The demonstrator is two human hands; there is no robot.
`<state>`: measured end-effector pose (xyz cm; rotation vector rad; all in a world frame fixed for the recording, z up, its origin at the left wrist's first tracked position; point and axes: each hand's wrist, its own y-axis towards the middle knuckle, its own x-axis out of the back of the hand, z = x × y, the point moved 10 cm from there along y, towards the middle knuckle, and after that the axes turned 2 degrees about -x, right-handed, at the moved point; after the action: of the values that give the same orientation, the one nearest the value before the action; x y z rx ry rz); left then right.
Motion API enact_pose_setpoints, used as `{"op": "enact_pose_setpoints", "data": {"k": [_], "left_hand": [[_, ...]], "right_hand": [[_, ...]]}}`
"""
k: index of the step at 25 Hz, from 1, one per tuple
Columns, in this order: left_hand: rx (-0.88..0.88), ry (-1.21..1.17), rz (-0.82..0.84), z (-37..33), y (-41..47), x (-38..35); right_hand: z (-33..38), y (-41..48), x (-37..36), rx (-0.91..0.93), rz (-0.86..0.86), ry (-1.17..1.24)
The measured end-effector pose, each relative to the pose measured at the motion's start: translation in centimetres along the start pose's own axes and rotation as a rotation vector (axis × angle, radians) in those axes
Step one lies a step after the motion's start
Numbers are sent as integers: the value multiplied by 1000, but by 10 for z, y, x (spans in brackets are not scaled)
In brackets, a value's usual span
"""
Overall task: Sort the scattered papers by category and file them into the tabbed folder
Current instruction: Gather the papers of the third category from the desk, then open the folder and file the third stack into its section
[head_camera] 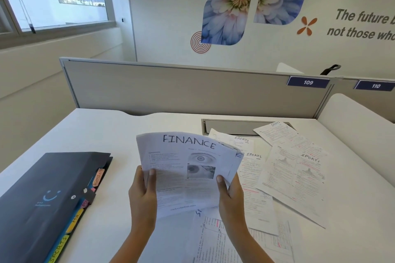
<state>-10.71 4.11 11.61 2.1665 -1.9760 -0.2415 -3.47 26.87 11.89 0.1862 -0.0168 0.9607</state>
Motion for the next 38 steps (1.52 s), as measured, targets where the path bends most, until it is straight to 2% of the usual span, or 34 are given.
{"op": "enact_pose_setpoints", "data": {"k": [7,15,19,23,26,29,31,35,38], "left_hand": [[35,188,-18,13,-1,11],[-1,195,-214,-30,3,51],[42,188,-219,-26,1,62],[102,251,-297,-9,3,93],[210,450,-362,20,5,139],[387,925,-221,64,11,184],[419,1211,-145,80,17,206],[443,1377,41,97,33,217],[433,1451,117,105,43,222]], "right_hand": [[-5,4,-7,-29,45,-89],[4,5,-24,84,229,-217],[-4,-1,-32,75,249,-258],[-24,-2,-35,-21,216,-228],[-52,-4,-40,-133,194,-169],[-75,-11,-53,-223,154,-172],[-84,-16,-64,-268,118,-154],[-85,-25,-90,-313,80,-152],[-81,-31,-106,-319,51,-150]]}}
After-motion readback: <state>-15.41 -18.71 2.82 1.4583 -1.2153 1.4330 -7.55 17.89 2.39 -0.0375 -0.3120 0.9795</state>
